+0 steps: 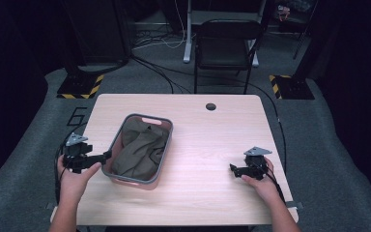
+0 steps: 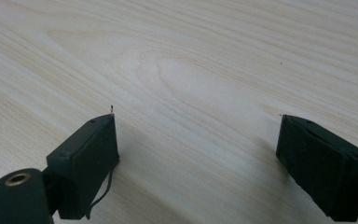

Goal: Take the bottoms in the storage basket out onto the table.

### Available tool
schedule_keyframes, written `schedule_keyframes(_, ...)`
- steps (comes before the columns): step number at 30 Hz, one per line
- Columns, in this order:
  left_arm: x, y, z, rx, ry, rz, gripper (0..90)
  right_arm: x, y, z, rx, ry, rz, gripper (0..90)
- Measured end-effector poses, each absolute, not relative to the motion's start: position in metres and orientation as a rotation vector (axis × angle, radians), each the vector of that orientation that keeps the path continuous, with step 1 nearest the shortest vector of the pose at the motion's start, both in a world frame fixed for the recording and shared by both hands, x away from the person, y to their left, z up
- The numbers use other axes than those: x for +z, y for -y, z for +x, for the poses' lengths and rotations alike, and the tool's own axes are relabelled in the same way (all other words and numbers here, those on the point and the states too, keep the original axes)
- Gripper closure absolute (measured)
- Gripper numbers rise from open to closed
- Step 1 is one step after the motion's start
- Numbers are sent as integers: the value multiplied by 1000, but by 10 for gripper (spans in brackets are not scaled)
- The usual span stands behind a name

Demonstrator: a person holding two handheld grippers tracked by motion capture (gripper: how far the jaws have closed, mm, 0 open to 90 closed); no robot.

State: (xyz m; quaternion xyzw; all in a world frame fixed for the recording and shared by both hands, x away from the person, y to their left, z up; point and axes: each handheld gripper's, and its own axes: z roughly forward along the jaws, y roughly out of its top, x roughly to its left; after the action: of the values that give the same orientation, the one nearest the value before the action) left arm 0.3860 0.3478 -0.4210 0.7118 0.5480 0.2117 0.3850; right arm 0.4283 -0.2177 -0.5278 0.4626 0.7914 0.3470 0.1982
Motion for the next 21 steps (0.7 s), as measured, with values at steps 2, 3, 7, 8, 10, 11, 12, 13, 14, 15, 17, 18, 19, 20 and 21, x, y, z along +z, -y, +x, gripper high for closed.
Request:
schedule_keyframes(2, -420, -346, 387, 534, -1392, 1819, 162, -528, 218, 428, 971, -2214, 1293, 119)
schedule_keyframes(3, -419, -342, 388, 531, -1383, 1824, 162, -528, 218, 428, 970, -2214, 1294, 119)
schedule_keyframes(7, -419, -336, 391, 533, -1370, 1833, 162, -528, 218, 428, 970, -2215, 1294, 119)
schedule_keyframes(8, -419, -334, 392, 534, -1368, 1829, 162, -528, 218, 428, 970, -2215, 1294, 119)
schedule_keyframes(10, -417, -328, 394, 519, -1360, 1843, 162, -528, 218, 429, 970, -2215, 1290, 120)
schedule_keyframes(11, -417, -327, 395, 519, -1355, 1847, 162, -528, 218, 428, 972, -2214, 1294, 120)
schedule_keyframes(12, -416, -324, 396, 511, -1353, 1849, 162, -528, 218, 428, 971, -2214, 1293, 120)
schedule_keyframes(13, -416, -322, 397, 513, -1347, 1852, 162, -528, 218, 428, 971, -2214, 1294, 119)
schedule_keyframes(14, -415, -320, 398, 510, -1345, 1854, 162, -528, 218, 428, 971, -2214, 1293, 119)
schedule_keyframes(15, -415, -318, 399, 507, -1340, 1859, 162, -528, 218, 429, 970, -2215, 1291, 119)
schedule_keyframes(17, -414, -314, 401, 499, -1334, 1863, 162, -528, 218, 428, 971, -2214, 1294, 119)
schedule_keyframes(18, -414, -312, 402, 501, -1328, 1865, 162, -528, 218, 428, 974, -2214, 1296, 119)
schedule_keyframes(19, -414, -310, 403, 507, -1325, 1862, 162, -528, 218, 428, 971, -2214, 1294, 119)
schedule_keyframes(20, -414, -310, 403, 507, -1325, 1862, 162, -528, 218, 428, 971, -2214, 1294, 119)
schedule_keyframes(21, -412, -306, 404, 501, -1316, 1872, 162, -528, 218, 428, 971, -2214, 1294, 120)
